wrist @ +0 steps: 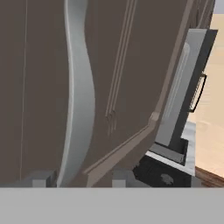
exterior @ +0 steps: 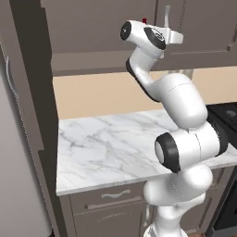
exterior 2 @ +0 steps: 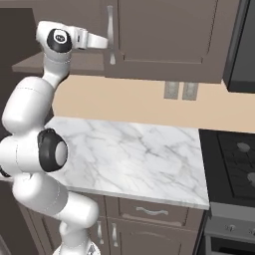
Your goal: Open the cabinet directly in front. Then move the liquor and the mug to the dining counter with the candle on it.
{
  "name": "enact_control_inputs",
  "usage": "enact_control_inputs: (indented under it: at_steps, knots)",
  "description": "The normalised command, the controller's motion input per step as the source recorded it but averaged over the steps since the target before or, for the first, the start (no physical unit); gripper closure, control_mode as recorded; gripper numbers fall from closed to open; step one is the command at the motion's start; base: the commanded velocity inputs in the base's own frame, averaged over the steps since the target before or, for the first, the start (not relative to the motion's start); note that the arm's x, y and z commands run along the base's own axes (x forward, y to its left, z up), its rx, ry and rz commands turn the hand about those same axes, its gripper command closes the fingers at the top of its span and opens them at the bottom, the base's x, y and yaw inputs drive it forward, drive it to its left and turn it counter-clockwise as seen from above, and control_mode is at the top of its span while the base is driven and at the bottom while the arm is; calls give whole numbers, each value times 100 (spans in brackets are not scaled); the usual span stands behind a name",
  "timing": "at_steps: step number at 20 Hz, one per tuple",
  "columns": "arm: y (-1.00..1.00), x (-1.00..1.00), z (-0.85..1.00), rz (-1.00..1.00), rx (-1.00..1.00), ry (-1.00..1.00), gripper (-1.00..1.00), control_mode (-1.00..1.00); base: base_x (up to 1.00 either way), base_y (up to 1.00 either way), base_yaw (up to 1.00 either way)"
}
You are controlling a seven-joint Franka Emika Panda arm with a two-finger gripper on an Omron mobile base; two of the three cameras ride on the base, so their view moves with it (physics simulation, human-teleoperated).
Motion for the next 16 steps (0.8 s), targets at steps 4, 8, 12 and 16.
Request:
enact_control_inputs:
  at_steps: [4, 8, 12, 16]
  knots:
    - [-100, -20, 0, -32, 0, 0, 100, -100, 0, 0, 0]
    - [-100, -31, 0, -29, 0, 0, 100, -100, 0, 0, 0]
    - [-100, -38, 0, -27, 0, 0, 100, -100, 0, 0, 0]
    - [-100, -45, 0, -25, 0, 0, 100, -100, 0, 0, 0]
